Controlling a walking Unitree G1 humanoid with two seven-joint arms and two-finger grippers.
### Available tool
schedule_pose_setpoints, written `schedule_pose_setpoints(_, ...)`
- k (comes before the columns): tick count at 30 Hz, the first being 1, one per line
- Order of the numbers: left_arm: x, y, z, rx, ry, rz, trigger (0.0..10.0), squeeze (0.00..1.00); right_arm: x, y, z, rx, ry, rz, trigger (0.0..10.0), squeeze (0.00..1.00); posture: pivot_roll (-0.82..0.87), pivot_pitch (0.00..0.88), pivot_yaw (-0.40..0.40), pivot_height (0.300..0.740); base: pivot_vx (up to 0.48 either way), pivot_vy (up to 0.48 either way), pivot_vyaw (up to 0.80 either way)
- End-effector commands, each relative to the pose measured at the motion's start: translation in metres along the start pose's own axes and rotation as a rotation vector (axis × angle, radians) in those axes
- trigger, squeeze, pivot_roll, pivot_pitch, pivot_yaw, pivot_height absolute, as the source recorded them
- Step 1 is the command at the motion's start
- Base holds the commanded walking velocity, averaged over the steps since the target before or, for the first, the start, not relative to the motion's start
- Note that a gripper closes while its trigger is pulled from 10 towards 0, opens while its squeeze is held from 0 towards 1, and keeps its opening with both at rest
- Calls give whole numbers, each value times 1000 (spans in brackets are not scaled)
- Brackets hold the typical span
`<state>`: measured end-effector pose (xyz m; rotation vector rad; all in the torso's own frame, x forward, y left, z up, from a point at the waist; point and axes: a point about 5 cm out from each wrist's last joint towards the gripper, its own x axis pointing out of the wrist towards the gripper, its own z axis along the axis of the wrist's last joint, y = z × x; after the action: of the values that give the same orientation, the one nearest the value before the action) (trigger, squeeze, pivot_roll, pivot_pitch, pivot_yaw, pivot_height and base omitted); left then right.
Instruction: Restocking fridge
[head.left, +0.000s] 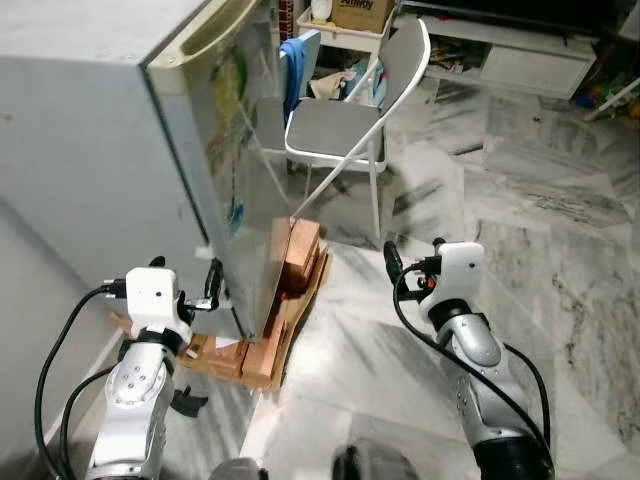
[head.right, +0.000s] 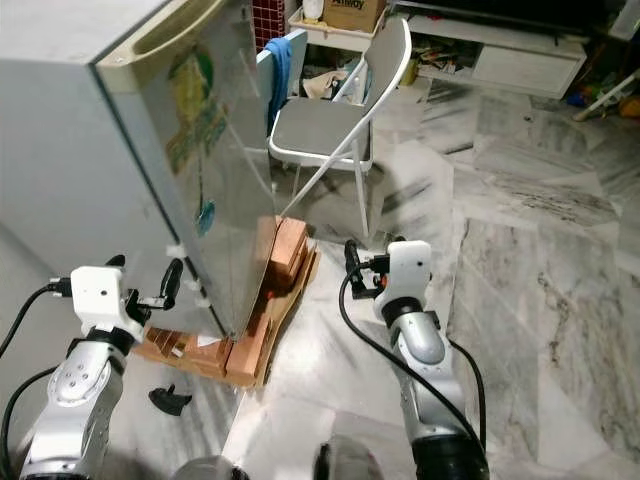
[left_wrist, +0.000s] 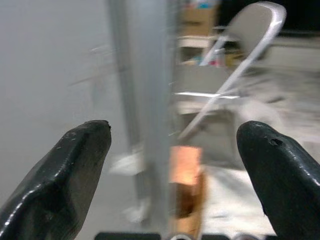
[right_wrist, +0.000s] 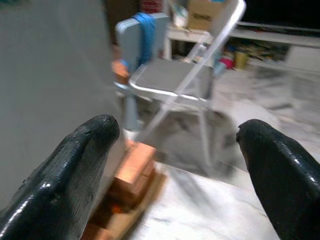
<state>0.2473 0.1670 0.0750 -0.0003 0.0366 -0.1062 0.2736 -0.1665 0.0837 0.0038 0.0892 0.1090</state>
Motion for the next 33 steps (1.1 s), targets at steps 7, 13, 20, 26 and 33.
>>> schedule_pose_setpoints(7,-1,11,1,35,3,31,10000,0,4,8,6,-3,-19,22,10000,0,70,33,-32,740,0,0,-213)
schedule_pose_setpoints(13,-2,18,0,47,10,57,10000,0,4,9,6,-15,-24,29,10000,0,70,31,-30,740,0,0,-800)
schedule_pose_setpoints(20,3,31,4,73,3,93,10000,0,5,8,9,-9,-37,21,10000,0,59,46,-14,740,0,0,-176)
schedule_pose_setpoints(26,10,36,8,81,-2,97,10000,0,5,10,11,-16,-44,20,10000,0,53,60,-3,740,0,0,0)
schedule_pose_setpoints(33,30,43,22,86,-32,57,10000,0,3,11,11,-26,-36,24,10000,0,38,71,0,740,0,0,-92)
